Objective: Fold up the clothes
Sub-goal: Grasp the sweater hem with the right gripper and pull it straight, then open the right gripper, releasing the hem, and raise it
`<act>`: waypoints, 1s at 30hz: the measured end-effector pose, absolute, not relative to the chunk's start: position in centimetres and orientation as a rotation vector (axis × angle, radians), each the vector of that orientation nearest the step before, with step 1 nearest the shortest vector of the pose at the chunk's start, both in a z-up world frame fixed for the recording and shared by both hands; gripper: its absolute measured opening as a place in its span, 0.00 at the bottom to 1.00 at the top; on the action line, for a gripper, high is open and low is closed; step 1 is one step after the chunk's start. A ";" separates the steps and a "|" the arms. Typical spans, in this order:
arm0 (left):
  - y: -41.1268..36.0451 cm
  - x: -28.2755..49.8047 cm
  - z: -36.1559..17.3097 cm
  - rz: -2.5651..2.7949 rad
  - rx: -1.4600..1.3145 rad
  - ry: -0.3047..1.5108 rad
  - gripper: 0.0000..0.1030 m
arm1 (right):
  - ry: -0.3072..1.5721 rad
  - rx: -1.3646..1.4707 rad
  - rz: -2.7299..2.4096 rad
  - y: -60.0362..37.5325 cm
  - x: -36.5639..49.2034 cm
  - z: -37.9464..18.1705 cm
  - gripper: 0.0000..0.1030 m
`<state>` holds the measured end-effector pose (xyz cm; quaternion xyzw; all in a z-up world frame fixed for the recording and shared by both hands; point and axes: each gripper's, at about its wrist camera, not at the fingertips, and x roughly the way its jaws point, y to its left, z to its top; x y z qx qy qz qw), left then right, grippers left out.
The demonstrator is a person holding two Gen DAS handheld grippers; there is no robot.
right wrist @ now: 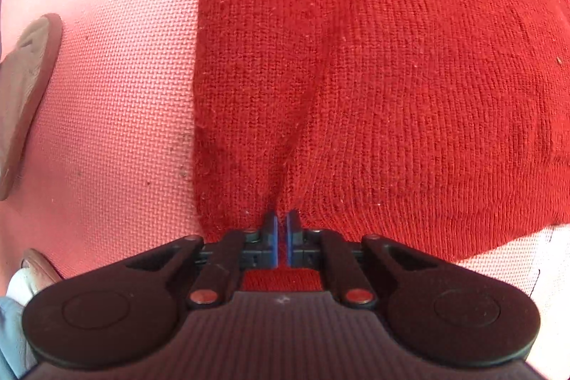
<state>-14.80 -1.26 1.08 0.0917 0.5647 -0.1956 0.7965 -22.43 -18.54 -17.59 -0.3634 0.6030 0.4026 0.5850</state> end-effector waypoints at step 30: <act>1.3 -13.0 0.7 -0.363 0.147 1.216 0.70 | 1.272 -0.868 1.032 -13.3 -26.0 -17.8 0.08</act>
